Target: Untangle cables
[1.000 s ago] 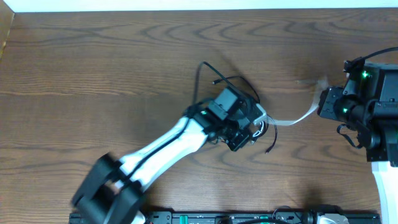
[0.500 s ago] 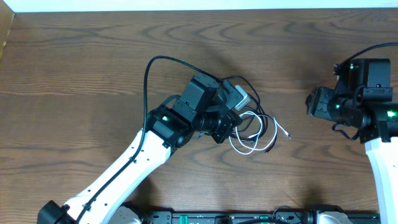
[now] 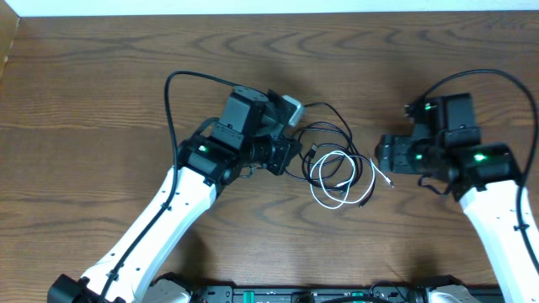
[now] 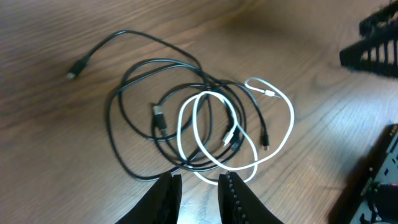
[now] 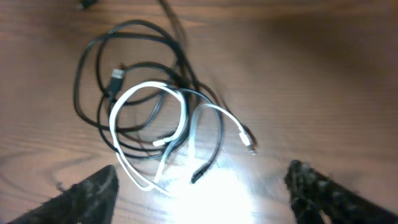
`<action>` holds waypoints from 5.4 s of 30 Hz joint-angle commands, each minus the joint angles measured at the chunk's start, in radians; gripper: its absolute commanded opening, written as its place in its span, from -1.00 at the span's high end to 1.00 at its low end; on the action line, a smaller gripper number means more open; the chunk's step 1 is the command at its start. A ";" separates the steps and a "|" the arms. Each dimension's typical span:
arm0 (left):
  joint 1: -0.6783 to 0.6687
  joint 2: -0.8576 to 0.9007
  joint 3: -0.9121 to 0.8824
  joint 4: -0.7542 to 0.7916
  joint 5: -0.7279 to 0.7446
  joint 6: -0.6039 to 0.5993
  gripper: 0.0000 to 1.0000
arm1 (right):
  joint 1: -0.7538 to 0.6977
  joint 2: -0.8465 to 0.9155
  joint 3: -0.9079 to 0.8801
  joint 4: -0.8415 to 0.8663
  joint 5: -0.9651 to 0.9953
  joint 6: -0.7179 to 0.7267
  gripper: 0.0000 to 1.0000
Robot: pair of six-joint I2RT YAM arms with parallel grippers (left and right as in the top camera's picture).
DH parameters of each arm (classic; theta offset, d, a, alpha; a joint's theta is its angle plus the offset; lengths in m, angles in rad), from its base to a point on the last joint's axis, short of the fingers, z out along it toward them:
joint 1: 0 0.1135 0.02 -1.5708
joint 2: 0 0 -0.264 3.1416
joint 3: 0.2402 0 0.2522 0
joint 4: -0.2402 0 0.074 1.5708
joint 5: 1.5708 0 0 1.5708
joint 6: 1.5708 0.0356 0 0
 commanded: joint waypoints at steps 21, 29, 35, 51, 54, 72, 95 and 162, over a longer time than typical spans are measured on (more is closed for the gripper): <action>0.158 -0.008 -0.002 -0.115 -0.122 -0.011 0.49 | 0.324 0.354 -0.114 0.345 -0.037 0.039 -0.46; 0.164 -0.008 -0.002 -0.115 -0.122 -0.011 0.48 | 0.358 0.474 -0.114 0.429 -0.037 0.072 -0.46; 0.164 -0.008 -0.002 -0.116 -0.122 -0.011 0.46 | 0.364 0.525 -0.113 0.468 -0.036 0.088 -0.14; 0.164 -0.008 -0.002 -0.138 -0.091 -0.021 0.28 | 0.342 0.408 0.034 0.261 0.082 0.070 0.98; 0.164 -0.007 -0.002 -0.138 -0.090 -0.035 0.21 | 0.327 0.320 0.116 0.158 0.148 0.067 0.98; 0.029 0.144 -0.004 -0.059 0.183 -0.086 0.06 | 0.138 -0.048 0.490 -0.049 0.170 0.033 0.98; -0.116 0.196 -0.004 0.210 0.340 -0.024 0.04 | 0.102 -0.040 0.647 -0.163 0.226 -0.004 0.98; 0.148 -0.060 -0.004 0.238 0.396 -0.051 0.85 | 0.055 0.318 0.639 -0.329 0.042 -0.380 -0.74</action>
